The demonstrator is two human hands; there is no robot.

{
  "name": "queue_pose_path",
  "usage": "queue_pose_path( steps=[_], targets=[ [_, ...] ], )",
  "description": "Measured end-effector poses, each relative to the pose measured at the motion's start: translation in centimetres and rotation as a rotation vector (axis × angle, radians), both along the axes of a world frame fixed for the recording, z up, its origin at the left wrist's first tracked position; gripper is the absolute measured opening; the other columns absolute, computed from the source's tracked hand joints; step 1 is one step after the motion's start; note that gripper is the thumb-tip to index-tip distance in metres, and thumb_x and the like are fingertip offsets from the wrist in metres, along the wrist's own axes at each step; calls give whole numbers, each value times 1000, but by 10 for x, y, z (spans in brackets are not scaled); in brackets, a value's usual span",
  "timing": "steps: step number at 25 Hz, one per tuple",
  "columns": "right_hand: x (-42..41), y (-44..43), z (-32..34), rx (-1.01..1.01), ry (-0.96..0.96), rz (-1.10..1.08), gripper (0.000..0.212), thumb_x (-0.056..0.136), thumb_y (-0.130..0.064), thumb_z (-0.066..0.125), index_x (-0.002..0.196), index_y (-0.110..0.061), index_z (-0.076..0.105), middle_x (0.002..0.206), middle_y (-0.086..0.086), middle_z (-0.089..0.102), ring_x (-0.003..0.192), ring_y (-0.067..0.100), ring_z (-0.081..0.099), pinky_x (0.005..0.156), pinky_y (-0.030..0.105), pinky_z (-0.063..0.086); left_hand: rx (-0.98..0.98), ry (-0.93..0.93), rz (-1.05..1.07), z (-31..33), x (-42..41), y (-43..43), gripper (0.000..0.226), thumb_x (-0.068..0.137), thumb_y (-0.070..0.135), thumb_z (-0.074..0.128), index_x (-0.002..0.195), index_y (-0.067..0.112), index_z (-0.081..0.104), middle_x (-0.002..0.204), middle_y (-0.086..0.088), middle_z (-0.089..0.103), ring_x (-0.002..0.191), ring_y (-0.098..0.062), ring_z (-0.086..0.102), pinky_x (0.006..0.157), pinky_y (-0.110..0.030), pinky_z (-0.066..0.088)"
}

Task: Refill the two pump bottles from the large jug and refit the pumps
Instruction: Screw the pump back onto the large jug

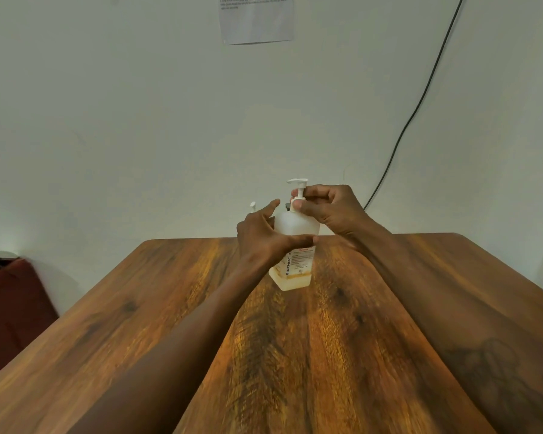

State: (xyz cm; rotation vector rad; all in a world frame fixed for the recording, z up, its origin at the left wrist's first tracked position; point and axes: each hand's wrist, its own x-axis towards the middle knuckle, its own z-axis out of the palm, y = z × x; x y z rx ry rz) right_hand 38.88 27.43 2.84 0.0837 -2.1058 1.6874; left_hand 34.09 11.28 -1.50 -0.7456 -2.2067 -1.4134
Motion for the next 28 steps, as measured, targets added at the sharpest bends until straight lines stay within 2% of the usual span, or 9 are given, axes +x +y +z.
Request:
queue_pose_path(
  steps=[2, 4, 8, 10, 15, 19, 21, 24, 28],
  targets=[
    [1, -2, -1, 49, 38, -178, 36, 66, -30, 95, 94, -17, 76, 91, -3, 78, 86, 9, 75, 70, 23, 60, 34, -15, -38, -4, -1, 2, 83, 55, 62, 94, 126, 28, 72, 114, 3, 78, 92, -9, 75, 77, -34, 65],
    [-2, 0, -2, 119, 38, -205, 44, 60, -37, 97, 91, -15, 74, 89, -2, 77, 84, 13, 74, 74, 29, 63, 57, -64, -60, -10, -1, 4, 78, 54, 62, 94, 121, 27, 76, 108, 6, 79, 86, -6, 76, 73, -32, 65],
    [1, 7, 2, 161, -65, 89, 46, 88, -24, 79, 131, -15, 65, 121, 2, 74, 111, 14, 71, 95, 33, 59, 16, -121, -129, -13, -9, 3, 76, 55, 61, 95, 120, 26, 76, 105, 10, 79, 86, -5, 76, 73, -32, 65],
    [4, 13, 2, 198, -95, 162, 37, 96, -15, 70, 132, -12, 66, 123, 3, 74, 112, 12, 71, 96, 31, 58, -12, -164, -189, -12, -12, 1, 74, 55, 57, 96, 118, 25, 76, 102, 11, 79, 86, -4, 76, 74, -34, 66],
    [6, 5, -5, 357, 38, -106, 40, 87, -17, 80, 125, -10, 70, 114, 3, 77, 103, 12, 74, 89, 33, 62, 1, -183, -241, -17, -5, 9, 70, 61, 47, 97, 121, 19, 74, 106, 6, 79, 89, -8, 77, 75, -35, 66],
    [14, 12, 1, 190, -70, 75, 70, 86, -36, 80, 147, -27, 48, 124, 2, 73, 110, 13, 72, 91, 31, 59, -79, -243, -429, -15, -12, 0, 68, 68, 35, 96, 129, 20, 70, 113, 6, 78, 101, -13, 75, 85, -42, 64],
    [18, 14, 4, 56, -89, 210, 64, 88, -42, 72, 145, -21, 52, 131, 2, 70, 118, 16, 69, 100, 36, 56, -154, -264, -513, -14, -17, -6, 66, 70, 34, 94, 130, 20, 69, 115, 3, 77, 104, -18, 75, 89, -48, 62],
    [23, 9, 5, 23, -58, 296, 43, 98, -33, 62, 134, -10, 63, 124, 8, 74, 117, 23, 70, 101, 40, 55, -161, -268, -530, -15, -18, -8, 67, 69, 40, 93, 128, 17, 70, 116, 1, 77, 105, -22, 75, 90, -52, 61],
    [25, 6, 3, -32, -13, 113, 47, 81, -35, 81, 119, -11, 67, 104, 10, 79, 102, 25, 75, 98, 48, 58, -154, -246, -498, -14, -10, -7, 65, 73, 34, 93, 132, 22, 69, 116, 6, 77, 103, -15, 75, 88, -42, 63]
  ],
)
